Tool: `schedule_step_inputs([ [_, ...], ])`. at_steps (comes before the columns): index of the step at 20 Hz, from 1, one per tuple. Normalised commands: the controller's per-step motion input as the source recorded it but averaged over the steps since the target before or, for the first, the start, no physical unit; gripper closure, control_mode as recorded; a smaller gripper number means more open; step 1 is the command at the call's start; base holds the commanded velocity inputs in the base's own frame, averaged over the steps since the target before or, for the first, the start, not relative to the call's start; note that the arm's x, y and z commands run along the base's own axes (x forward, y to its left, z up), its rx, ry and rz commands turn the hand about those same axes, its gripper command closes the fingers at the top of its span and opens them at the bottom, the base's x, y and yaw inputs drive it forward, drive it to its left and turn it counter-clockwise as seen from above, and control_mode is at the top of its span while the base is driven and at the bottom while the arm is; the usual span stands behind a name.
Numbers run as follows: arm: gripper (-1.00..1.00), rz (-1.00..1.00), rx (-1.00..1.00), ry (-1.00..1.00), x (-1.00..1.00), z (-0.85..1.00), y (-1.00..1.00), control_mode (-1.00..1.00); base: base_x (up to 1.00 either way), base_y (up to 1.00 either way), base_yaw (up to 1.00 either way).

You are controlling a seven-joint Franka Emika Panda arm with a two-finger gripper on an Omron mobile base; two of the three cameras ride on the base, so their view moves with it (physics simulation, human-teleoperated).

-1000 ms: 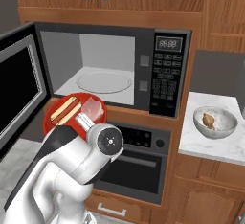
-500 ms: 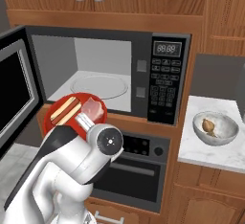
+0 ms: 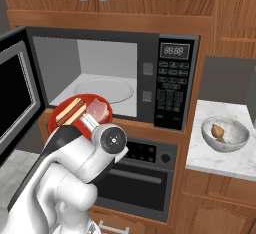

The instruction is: Place the bowl containing the steak and hot dog in the microwave. Close the microwave door and press the start button to microwave the meal.

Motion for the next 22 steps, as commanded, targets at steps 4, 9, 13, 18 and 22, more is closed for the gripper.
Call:
schedule_step_inputs([
  [4, 1.0, -0.02, 0.0, 0.0, 0.31, 0.0, 0.02, -1.0, 0.0, 0.0, 0.0],
  [9, 1.0, -0.03, 0.0, 0.0, 0.35, 0.0, 0.11, -1.0, 0.0, 0.0, 0.0],
  [13, 1.0, -0.02, 0.0, 0.0, 0.35, 0.0, 0.12, -1.0, 0.0, 0.0, 0.0],
  [18, 1.0, -0.02, 0.0, 0.0, 0.34, 0.07, 0.11, -1.0, 0.0, 0.0, 0.0],
  [22, 1.0, -0.03, 0.0, 0.0, 0.27, 0.16, 0.0, -1.0, 0.0, 0.0, 0.0],
])
